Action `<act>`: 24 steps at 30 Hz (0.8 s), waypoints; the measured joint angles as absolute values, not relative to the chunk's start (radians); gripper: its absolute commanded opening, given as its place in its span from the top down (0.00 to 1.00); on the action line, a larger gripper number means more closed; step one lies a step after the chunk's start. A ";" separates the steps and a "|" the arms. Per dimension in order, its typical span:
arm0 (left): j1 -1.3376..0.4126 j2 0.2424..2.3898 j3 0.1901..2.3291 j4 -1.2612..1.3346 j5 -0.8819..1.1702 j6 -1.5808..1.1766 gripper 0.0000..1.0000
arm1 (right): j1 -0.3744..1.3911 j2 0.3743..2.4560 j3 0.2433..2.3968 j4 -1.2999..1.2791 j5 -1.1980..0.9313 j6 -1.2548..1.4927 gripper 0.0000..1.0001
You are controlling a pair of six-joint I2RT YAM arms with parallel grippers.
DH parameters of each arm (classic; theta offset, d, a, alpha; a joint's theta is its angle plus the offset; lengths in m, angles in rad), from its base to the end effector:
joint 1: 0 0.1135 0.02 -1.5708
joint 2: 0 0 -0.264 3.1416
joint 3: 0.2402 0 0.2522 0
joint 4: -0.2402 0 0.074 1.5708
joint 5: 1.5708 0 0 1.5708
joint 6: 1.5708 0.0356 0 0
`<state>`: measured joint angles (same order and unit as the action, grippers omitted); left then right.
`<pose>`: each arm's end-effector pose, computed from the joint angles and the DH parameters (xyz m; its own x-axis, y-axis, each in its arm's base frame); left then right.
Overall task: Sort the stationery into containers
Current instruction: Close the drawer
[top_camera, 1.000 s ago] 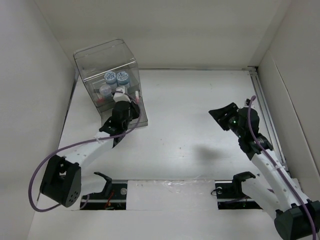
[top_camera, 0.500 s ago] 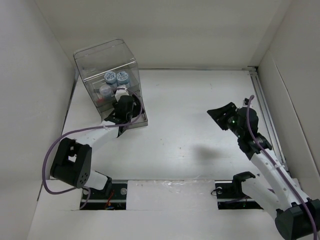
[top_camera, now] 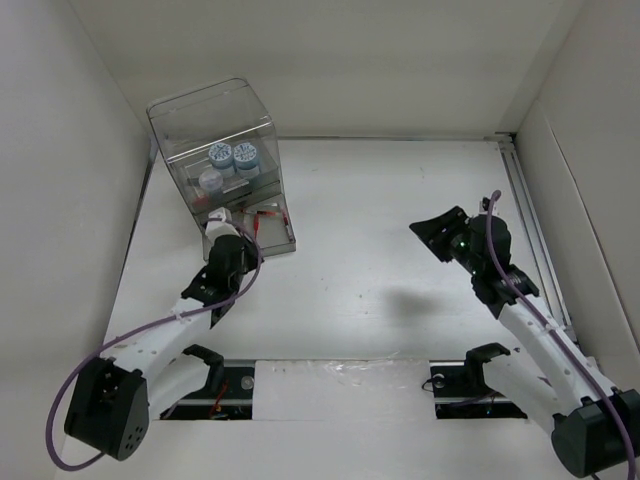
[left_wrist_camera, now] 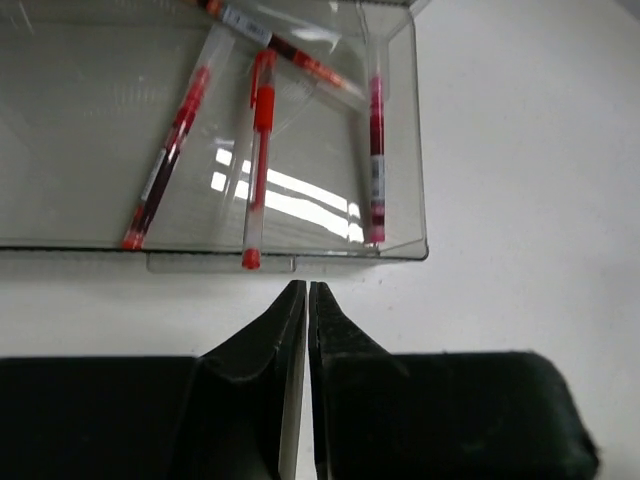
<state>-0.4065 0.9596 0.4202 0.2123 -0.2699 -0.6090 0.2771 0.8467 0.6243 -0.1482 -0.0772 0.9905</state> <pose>0.1985 -0.0751 0.2206 -0.3274 -0.4593 -0.8257 -0.0465 0.8807 -0.4714 0.1910 0.0572 0.2761 -0.4769 0.7312 -0.4877 0.1039 0.5979 0.7948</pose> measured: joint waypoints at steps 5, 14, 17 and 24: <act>-0.406 0.987 0.390 0.234 -0.189 -0.611 1.00 | 0.298 0.854 0.624 -0.147 -0.080 0.991 0.49; -0.406 1.221 0.535 0.276 -0.179 -0.604 1.00 | 0.323 0.865 0.624 -0.147 -0.080 0.990 0.49; -0.404 1.290 0.593 0.272 -0.201 -0.597 1.00 | 0.325 0.865 0.624 -0.147 -0.080 0.990 0.49; -0.397 1.398 0.643 0.242 -0.242 -0.584 1.00 | 0.330 0.871 0.624 -0.144 -0.079 0.985 0.49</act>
